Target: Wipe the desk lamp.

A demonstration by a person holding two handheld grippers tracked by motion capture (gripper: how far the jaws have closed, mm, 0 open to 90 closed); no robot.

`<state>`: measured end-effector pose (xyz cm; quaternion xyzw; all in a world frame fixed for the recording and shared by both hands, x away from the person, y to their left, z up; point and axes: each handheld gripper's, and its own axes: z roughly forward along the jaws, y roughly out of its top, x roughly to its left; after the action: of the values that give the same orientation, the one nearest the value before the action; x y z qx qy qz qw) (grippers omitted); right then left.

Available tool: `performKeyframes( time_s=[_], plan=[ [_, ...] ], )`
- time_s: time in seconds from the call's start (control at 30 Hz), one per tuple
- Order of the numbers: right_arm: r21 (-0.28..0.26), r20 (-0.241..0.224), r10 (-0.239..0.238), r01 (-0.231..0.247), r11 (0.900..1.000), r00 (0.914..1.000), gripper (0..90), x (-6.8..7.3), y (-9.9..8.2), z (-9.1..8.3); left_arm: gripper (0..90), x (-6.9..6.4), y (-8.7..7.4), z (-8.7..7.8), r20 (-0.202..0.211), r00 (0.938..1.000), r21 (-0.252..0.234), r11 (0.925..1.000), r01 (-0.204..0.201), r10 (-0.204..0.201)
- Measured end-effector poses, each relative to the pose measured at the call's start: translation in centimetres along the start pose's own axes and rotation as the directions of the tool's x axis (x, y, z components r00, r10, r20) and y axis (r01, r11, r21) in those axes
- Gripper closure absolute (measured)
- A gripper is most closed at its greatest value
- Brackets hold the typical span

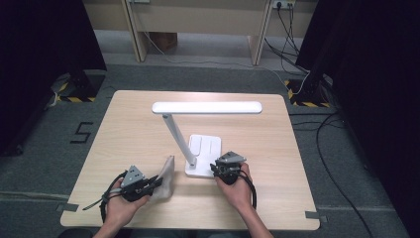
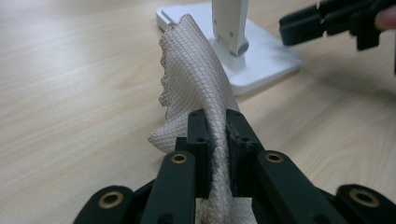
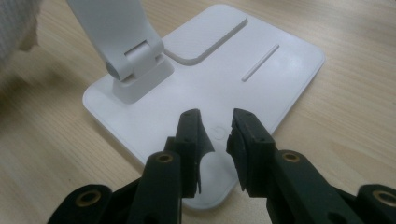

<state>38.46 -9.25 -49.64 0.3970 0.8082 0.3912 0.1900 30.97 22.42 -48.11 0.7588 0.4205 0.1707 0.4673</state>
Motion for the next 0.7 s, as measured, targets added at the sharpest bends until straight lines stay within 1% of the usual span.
performKeyframes(
  time_s=[0.13, 0.23, 0.3, 0.33, 0.5, 0.67, 0.7],
  plan=[
    [-0.001, 0.004, -0.009, 0.009, 1.0000, 1.0000, 75.2, 0.1, -0.1, 0.3, 81.3, 0.0, 1.0, -0.9, 0.003, 1.0000, -0.036, 0.9993, 0.003, -0.003],
    [0.006, 0.006, -0.012, 0.012, 0.9999, 0.9999, 76.0, 0.1, -0.3, 0.6, 81.3, 0.1, 2.0, -1.6, -0.005, 0.9999, -0.066, 0.9978, -0.010, 0.009],
    [0.009, 0.006, -0.019, 0.019, 0.9998, 0.9998, 76.9, 0.1, -0.4, 0.7, 81.3, 0.3, 2.8, -2.1, -0.011, 0.9999, -0.085, 0.9963, -0.010, 0.009],
    [0.014, 0.005, -0.021, 0.021, 0.9997, 0.9998, 77.6, 0.1, -0.4, 0.8, 81.3, 0.4, 3.2, -2.3, -0.012, 0.9999, -0.103, 0.9946, -0.009, 0.008],
    [0.010, 0.007, -0.014, 0.013, 0.9999, 0.9999, 79.9, 0.1, -0.5, 0.9, 81.3, 1.0, 5.1, -3.3, -0.021, 0.9997, -0.137, 0.9904, -0.016, 0.014],
    [-0.002, 0.011, -0.020, 0.020, 0.9998, 0.9997, 84.6, 0.3, -0.7, 0.9, 81.3, 1.5, 6.8, -4.0, -0.028, 0.9994, -0.176, 0.9840, -0.026, 0.021],
    [-0.009, 0.004, -0.021, 0.021, 0.9997, 0.9998, 85.5, 0.3, -0.7, 1.0, 81.3, 1.6, 7.1, -4.2, -0.029, 0.9994, -0.183, 0.9828, -0.023, 0.018]
  ],
)
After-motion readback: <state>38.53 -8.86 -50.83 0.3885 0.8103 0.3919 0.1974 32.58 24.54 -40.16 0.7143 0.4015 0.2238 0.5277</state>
